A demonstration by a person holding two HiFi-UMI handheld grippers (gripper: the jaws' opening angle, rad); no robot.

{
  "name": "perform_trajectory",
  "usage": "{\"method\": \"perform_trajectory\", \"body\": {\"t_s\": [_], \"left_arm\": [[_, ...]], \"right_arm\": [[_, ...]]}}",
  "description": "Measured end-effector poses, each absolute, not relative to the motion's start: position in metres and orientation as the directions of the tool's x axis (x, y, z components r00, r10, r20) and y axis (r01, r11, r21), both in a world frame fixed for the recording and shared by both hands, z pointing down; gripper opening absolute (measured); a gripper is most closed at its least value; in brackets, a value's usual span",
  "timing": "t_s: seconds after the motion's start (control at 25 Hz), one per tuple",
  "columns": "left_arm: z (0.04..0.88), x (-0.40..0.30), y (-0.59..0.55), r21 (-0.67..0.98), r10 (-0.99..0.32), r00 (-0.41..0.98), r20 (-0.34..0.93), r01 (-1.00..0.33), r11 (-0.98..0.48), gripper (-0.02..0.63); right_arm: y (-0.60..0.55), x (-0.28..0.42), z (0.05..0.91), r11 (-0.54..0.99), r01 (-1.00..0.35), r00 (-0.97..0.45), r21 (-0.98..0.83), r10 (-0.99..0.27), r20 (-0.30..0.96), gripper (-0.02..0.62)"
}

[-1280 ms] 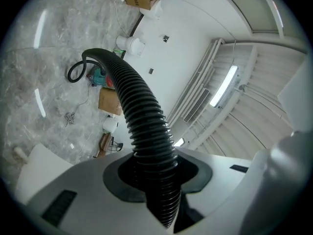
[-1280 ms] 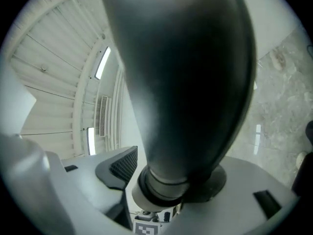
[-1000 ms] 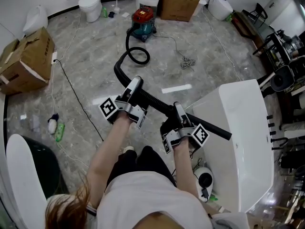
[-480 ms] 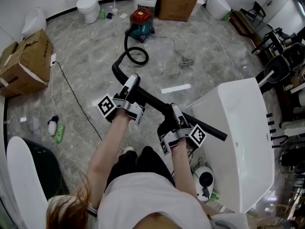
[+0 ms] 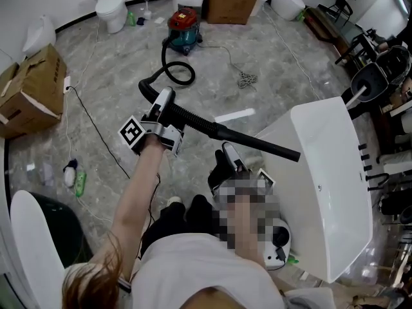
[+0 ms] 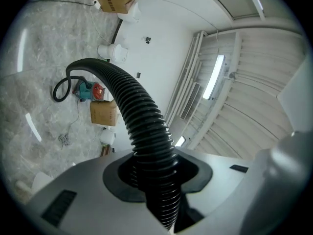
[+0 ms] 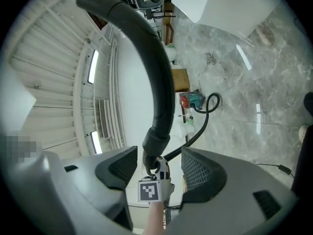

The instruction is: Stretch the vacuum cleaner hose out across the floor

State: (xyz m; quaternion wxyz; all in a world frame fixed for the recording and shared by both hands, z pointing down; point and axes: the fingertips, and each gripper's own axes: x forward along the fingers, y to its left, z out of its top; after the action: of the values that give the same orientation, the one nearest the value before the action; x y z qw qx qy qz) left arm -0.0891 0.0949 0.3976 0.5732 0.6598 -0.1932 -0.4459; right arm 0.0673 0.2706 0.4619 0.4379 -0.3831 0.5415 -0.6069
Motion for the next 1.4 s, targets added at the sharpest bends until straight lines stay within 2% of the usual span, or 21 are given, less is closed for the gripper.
{"method": "perform_trajectory", "body": {"t_s": [0.32, 0.68, 1.16, 1.4], "left_arm": [[0.407, -0.094, 0.086, 0.941, -0.737, 0.621, -0.265, -0.002, -0.339, 0.143], [0.417, -0.089, 0.098, 0.883, -0.669, 0.728, -0.153, -0.204, -0.423, 0.143], [0.439, -0.061, 0.122, 0.699, -0.498, 0.863, 0.082, -0.406, -0.589, 0.143], [0.451, -0.052, 0.135, 0.509, -0.436, 0.873, 0.218, -0.483, -0.713, 0.143]], "right_arm": [[0.269, 0.06, 0.45, 0.004, 0.092, -0.361, -0.996, -0.932, -0.037, 0.267], [0.268, 0.062, 0.452, -0.005, 0.087, -0.36, -0.996, -0.932, -0.027, 0.267], [0.267, 0.061, 0.456, -0.016, 0.098, -0.364, -0.995, -0.931, -0.021, 0.267], [0.267, 0.061, 0.46, -0.021, 0.101, -0.367, -0.995, -0.93, -0.018, 0.267]]}}
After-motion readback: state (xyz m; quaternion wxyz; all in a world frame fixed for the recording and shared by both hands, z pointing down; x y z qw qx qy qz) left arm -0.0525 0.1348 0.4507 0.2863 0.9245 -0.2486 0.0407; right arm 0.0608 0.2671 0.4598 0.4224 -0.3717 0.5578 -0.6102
